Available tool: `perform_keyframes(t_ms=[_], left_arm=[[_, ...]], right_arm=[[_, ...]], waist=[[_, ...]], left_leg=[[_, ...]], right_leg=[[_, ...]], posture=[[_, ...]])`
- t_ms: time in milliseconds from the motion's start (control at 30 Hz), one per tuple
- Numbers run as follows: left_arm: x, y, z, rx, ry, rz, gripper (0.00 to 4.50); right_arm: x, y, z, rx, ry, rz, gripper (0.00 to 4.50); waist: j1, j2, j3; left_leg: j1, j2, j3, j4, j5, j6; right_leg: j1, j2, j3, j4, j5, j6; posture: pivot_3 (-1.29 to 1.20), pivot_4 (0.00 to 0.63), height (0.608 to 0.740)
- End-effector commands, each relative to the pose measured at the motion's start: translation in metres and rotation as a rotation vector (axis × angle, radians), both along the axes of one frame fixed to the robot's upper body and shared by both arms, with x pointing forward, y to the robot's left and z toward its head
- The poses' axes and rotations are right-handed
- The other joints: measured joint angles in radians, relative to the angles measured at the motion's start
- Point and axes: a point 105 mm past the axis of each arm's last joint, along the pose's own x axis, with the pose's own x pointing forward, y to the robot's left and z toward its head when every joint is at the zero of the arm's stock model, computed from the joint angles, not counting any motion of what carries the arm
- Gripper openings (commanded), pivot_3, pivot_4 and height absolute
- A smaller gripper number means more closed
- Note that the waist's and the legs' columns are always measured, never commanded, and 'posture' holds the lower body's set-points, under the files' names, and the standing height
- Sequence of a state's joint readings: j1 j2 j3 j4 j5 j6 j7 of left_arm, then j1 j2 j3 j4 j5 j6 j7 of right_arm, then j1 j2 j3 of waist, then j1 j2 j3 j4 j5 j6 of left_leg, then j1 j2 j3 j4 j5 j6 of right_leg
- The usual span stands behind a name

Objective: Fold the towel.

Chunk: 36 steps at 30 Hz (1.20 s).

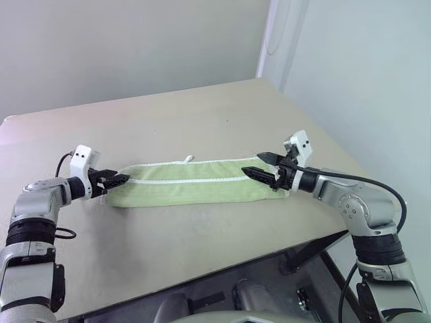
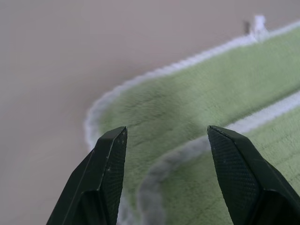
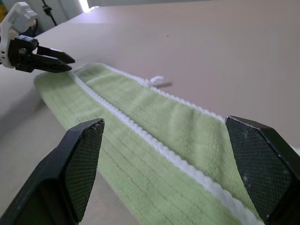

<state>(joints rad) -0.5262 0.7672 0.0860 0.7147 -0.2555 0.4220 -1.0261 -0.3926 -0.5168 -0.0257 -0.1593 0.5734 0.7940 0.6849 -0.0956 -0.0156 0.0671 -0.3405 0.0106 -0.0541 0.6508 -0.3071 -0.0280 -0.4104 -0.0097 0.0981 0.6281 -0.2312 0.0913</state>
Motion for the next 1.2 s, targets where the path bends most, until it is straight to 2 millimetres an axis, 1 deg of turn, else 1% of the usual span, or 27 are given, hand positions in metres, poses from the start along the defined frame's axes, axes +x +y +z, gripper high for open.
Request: perform_keyframes(t_ms=[33,200,267,300,333,533,567,667,800,1000,1100,1200], left_arm=[[0.004,-0.006,0.005,0.016,-0.014,-0.060,2.87],[0.005,-0.010,-0.005,0.048,0.010,-0.089,2.87],[0.008,-0.010,-0.004,0.042,0.000,-0.081,2.87],[0.009,-0.009,-0.003,0.040,-0.006,-0.075,2.49],[0.010,-0.009,-0.003,0.037,-0.009,-0.073,2.30],[0.009,-0.003,0.006,-0.001,-0.025,-0.066,0.16],[0.009,-0.003,0.008,-0.014,-0.027,-0.064,0.08],[0.008,-0.003,0.014,-0.030,-0.036,-0.077,0.08],[0.004,-0.003,0.023,-0.022,-0.060,-0.109,0.08],[-0.013,-0.006,0.032,0.046,-0.109,-0.195,0.08],[-0.022,-0.007,0.033,0.061,-0.117,-0.213,0.08],[-0.026,-0.005,0.031,0.070,-0.112,-0.201,0.08]], right_arm=[[-0.002,-0.002,0.018,0.018,-0.062,-0.013,4.32],[-0.001,-0.006,0.018,0.015,-0.062,-0.040,4.32],[-0.001,-0.008,0.017,0.010,-0.064,-0.048,4.32],[-0.001,-0.009,0.017,0.007,-0.065,-0.054,4.36],[-0.001,-0.009,0.017,0.005,-0.066,-0.058,4.36],[0.000,-0.007,0.015,0.004,-0.068,-0.063,4.36],[0.001,-0.008,0.015,0.004,-0.069,-0.064,4.36],[0.003,-0.009,0.015,-0.002,-0.071,-0.070,4.36],[0.003,-0.014,0.004,-0.044,-0.019,-0.066,4.36],[0.010,-0.027,-0.013,-0.103,0.053,-0.107,4.36],[0.012,-0.028,-0.022,-0.119,0.080,-0.106,4.36],[0.015,-0.030,-0.031,-0.125,0.116,-0.119,4.36]], waist=[[0.001,0.000,0.000],[0.002,0.000,0.000],[0.003,0.000,0.000],[0.003,-0.001,0.000],[0.003,-0.001,0.000],[0.001,-0.001,0.000],[0.001,-0.001,0.000],[0.001,-0.001,0.000],[0.002,-0.001,0.000],[0.000,0.000,0.000],[0.001,0.000,0.000],[0.002,0.000,0.000]], left_leg=[[0.000,0.000,0.000,0.000,0.000,0.000],[-0.001,0.000,0.000,0.000,0.000,0.000],[0.000,0.000,0.000,0.000,0.000,0.000],[0.000,0.000,0.000,0.000,0.000,0.000],[0.000,0.000,0.000,0.000,0.000,0.000],[0.000,0.000,0.000,0.000,0.000,0.000],[0.000,0.000,0.000,0.000,0.000,0.000],[0.000,0.000,-0.001,0.000,0.000,0.000],[0.000,0.000,-0.001,0.000,0.000,0.000],[0.000,0.000,0.000,-0.001,0.000,0.000],[0.000,0.000,0.000,-0.001,0.000,0.000],[0.000,0.000,0.000,0.000,0.000,0.000]], right_leg=[[-0.001,0.000,0.000,0.000,0.000,0.000],[-0.001,0.000,0.000,0.000,0.000,0.000],[0.000,0.000,0.000,0.000,0.000,0.000],[0.000,0.000,0.000,0.000,0.000,0.000],[0.000,0.000,0.000,0.000,0.000,0.000],[-0.001,0.000,0.000,0.000,0.000,0.000],[-0.001,0.000,0.000,0.000,0.000,0.001],[-0.001,0.000,0.000,0.001,0.000,0.001],[-0.001,0.000,0.000,0.001,0.000,0.000],[-0.001,0.000,0.000,0.001,-0.001,0.000],[-0.001,0.000,0.000,0.001,-0.001,0.000],[-0.001,0.000,0.000,0.001,-0.001,0.000]], posture=[[0.00,0.000,0.740],[0.00,0.000,0.740],[0.00,0.000,0.740],[0.00,0.000,0.740],[0.00,0.000,0.740],[0.00,0.000,0.740],[0.00,0.000,0.740],[0.00,0.000,0.740],[0.00,0.000,0.740],[0.00,0.000,0.740],[0.00,0.000,0.740],[0.00,0.000,0.740]])
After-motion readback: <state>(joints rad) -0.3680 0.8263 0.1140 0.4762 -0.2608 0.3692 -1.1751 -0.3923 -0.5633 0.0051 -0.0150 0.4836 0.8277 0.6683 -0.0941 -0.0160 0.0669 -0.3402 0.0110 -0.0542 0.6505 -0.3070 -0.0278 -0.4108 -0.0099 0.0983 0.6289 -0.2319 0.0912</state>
